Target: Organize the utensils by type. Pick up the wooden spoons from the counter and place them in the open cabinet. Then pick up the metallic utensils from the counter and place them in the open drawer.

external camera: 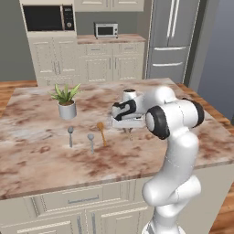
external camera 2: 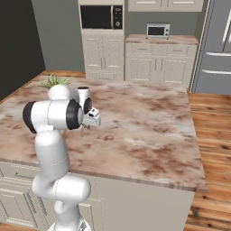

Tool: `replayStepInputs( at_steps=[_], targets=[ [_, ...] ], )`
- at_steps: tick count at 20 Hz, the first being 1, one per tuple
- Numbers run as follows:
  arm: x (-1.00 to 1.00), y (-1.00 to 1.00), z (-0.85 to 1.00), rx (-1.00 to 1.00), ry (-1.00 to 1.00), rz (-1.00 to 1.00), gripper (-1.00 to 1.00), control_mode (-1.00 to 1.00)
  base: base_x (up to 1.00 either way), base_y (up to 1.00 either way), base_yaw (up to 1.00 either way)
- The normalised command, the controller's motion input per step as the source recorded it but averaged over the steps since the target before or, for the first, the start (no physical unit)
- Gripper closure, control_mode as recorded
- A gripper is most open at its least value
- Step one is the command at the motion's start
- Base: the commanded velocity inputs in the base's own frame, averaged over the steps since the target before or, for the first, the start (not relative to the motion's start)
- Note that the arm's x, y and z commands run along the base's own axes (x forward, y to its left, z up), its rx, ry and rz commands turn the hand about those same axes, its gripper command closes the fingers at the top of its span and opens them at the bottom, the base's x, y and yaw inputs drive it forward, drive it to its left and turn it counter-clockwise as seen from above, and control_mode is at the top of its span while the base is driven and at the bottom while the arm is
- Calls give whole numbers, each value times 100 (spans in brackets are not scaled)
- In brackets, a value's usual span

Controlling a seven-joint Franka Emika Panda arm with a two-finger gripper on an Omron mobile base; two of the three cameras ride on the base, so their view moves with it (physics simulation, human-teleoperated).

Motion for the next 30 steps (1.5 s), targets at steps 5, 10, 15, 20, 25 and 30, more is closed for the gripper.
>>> replayStepInputs(
  at_steps=[5,10,15,20,25,30],
  targets=[
    [-45,-8,74,0,-6,0,100,-100,0,0,0],
    [-45,-15,46,0,0,0,100,-100,0,0,0],
    [-47,-19,37,0,-8,0,100,-100,0,0,0],
    [-40,-13,44,0,-4,9,100,-100,0,0,0],
    [-43,-11,43,0,0,13,100,-100,0,0,0],
    [-48,-17,30,1,0,3,100,-100,0,0,0]
  ],
)
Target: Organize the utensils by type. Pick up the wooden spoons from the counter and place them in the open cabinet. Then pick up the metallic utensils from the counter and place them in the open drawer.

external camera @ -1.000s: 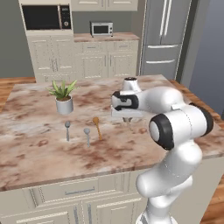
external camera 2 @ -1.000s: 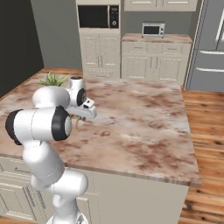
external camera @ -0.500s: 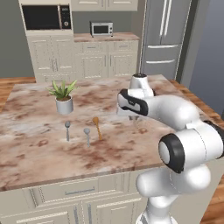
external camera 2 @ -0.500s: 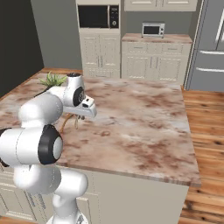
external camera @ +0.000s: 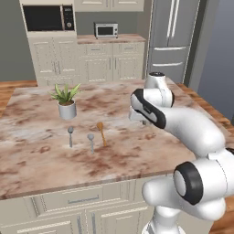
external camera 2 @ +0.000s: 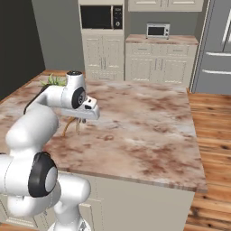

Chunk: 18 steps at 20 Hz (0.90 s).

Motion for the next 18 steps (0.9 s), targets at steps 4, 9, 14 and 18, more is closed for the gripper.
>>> replayStepInputs(
  at_steps=[4,9,14,18],
  targets=[
    [0,-2,0,2,-2,0,100,100,0,0,0],
    [0,0,0,0,0,0,100,100,-7,-5,-2],
    [0,0,0,0,0,0,100,100,-16,-18,-57],
    [0,0,0,0,0,0,100,100,-2,-1,-91]
  ],
)
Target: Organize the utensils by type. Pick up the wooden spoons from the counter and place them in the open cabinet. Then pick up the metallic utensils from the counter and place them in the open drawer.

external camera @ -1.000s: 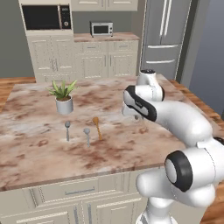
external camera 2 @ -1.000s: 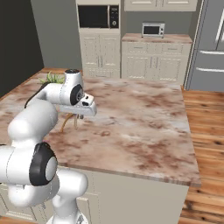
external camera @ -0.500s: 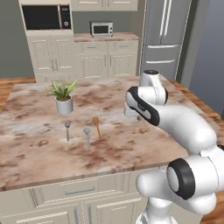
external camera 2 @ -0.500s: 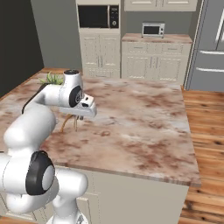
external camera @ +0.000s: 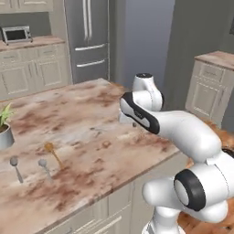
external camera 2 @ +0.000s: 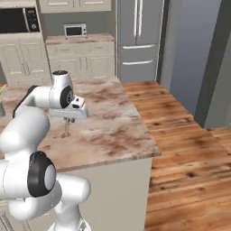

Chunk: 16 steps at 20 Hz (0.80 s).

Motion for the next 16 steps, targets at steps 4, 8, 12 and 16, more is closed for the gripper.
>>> replayStepInputs(
  at_steps=[4,8,12,16],
  targets=[
    [0,0,0,0,0,0,100,100,0,0,-100],
    [0,0,0,0,0,0,100,100,0,0,-100],
    [0,0,0,0,0,0,100,100,0,-1,-100],
    [0,0,0,0,0,0,100,100,0,-9,-100]
  ],
)
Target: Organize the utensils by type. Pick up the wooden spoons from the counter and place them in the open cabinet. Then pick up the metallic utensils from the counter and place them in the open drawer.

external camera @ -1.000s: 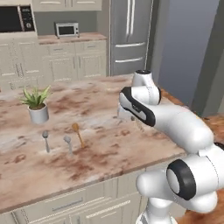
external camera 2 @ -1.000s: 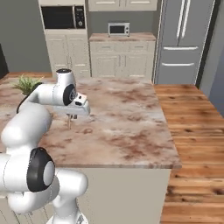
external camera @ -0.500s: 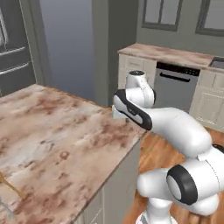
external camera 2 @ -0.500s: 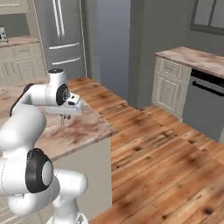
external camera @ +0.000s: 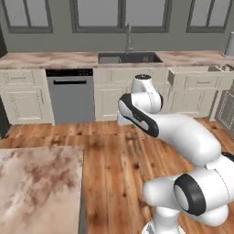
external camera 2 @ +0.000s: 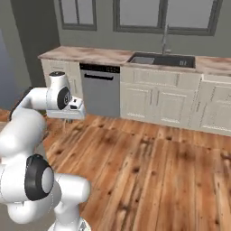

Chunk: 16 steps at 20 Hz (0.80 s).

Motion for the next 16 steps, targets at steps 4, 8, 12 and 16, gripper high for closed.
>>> replayStepInputs(
  at_steps=[4,8,12,16],
  targets=[
    [0,0,0,0,0,0,100,100,0,-12,-100],
    [0,0,0,0,0,0,100,100,0,-12,-96],
    [0,0,0,0,0,0,100,100,1,-13,-89],
    [0,0,0,0,0,0,100,100,10,-9,-76]
  ],
)
